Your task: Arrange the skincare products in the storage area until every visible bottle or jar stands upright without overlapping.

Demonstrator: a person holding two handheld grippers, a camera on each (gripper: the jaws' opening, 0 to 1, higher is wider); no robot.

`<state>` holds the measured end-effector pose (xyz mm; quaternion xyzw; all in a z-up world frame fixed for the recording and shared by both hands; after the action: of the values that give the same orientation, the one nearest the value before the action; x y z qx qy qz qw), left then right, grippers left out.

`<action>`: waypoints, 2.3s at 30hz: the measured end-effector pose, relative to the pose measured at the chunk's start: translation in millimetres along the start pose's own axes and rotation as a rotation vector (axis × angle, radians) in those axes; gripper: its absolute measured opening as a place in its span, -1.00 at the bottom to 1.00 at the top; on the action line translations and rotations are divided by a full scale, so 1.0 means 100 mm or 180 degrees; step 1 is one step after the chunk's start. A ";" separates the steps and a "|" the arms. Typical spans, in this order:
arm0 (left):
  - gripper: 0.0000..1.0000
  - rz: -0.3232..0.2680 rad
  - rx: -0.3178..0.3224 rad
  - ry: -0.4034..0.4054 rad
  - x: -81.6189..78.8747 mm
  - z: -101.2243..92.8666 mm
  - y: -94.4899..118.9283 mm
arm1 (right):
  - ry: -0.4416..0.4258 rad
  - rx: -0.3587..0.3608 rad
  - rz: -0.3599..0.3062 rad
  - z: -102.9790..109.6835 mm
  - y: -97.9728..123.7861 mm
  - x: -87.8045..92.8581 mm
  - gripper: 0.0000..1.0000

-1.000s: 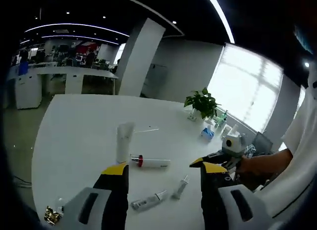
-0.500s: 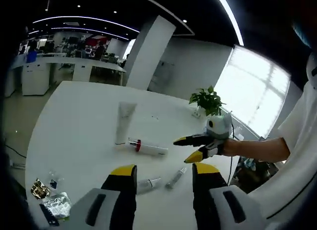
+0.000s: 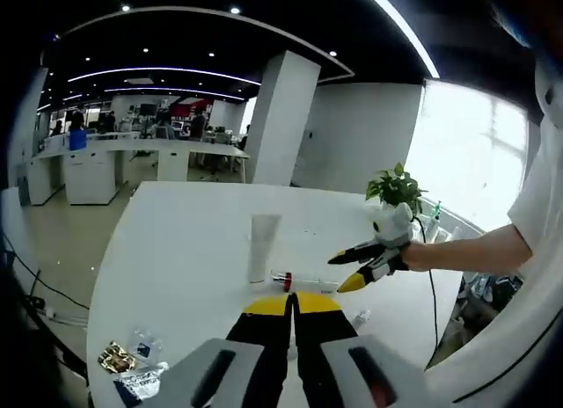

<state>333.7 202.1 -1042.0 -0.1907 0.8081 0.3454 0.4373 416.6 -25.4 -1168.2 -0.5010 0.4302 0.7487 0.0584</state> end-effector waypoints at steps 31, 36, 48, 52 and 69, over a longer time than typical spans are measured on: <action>0.03 0.0231 0.0092 -0.0542 -0.01 -0.10 -0.29 | 0.0473 -0.0174 0.0926 -0.37 -0.62 0.33 -0.04; 0.05 0.0252 0.0112 -0.0443 0.00 -0.09 -0.32 | 0.0506 -0.0162 0.1003 -0.40 -0.67 0.38 -0.15; 0.04 0.0304 0.0105 -0.0347 0.04 -0.10 -0.40 | 0.0666 -0.0147 0.1148 -0.41 -0.75 0.44 -0.41; 0.04 0.0301 0.0090 -0.0324 0.04 -0.11 -0.40 | 0.0710 -0.0121 0.1124 -0.42 -0.77 0.44 -0.41; 0.00 0.0263 0.0044 -0.0217 0.00 -0.11 -0.37 | 0.0679 -0.0045 0.1111 -0.38 -0.62 0.50 -0.46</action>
<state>349.9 169.0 -1051.7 -0.1423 0.8023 0.3639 0.4513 450.4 -30.8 -1249.5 -0.4957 0.5090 0.6931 -0.1216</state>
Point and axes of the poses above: the point that each gripper's makers call its tool centre point, and the gripper's own axes: y roughly backward along the fingers, z roughly to its left, x roughly out of its underside, the point moved 1 cm from there along y, roughly backward along the fingers, and after that the axes turned 6 degrees about y, right-handed, at the moved point
